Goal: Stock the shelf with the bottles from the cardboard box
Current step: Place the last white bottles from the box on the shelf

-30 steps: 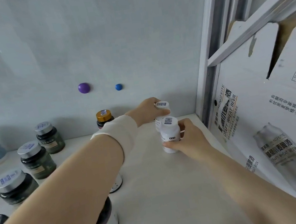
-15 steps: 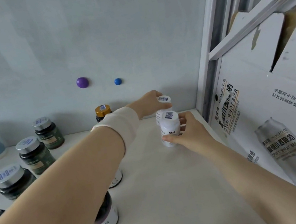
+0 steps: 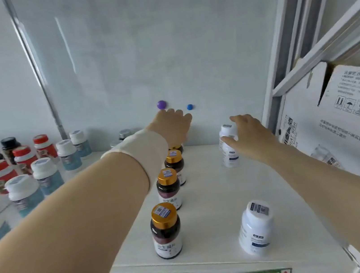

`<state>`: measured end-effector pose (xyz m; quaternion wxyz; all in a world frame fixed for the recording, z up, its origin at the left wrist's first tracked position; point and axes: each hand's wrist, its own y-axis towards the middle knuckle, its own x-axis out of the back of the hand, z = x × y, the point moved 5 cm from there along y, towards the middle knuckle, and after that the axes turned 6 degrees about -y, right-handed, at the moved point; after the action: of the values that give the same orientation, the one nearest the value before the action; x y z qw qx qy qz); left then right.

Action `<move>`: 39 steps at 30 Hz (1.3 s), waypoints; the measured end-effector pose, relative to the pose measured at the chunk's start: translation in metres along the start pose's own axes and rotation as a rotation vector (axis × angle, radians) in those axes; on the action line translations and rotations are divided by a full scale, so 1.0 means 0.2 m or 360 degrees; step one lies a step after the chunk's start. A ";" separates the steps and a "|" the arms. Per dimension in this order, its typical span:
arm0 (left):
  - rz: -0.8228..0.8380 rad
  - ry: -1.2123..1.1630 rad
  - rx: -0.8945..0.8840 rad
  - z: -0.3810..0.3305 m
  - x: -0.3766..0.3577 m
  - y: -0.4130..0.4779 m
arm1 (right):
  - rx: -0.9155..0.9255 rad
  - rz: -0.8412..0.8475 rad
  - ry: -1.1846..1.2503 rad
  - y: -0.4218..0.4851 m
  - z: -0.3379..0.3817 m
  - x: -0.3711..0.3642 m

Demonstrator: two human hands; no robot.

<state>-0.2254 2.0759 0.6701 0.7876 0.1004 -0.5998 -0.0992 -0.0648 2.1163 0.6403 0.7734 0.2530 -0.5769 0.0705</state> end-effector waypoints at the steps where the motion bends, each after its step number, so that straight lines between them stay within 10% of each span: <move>1: -0.0006 0.0161 -0.0013 0.03 0.02 -0.09 | 0.0077 0.0006 -0.0142 -0.04 0.07 0.01; 20: 0.0292 0.0439 0.1010 1.76 0.16 -2.31 | 0.1261 0.0056 -0.0130 -0.75 2.85 -0.35; 39: 0.0926 0.0006 0.1911 3.43 -0.94 -4.34 | 0.2174 0.0538 -0.0228 -1.51 5.29 -1.80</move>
<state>-0.9676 1.2675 0.4343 0.5907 0.3558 -0.5522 0.4686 -0.9669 1.4219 0.4317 0.3803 0.5926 -0.4847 0.5189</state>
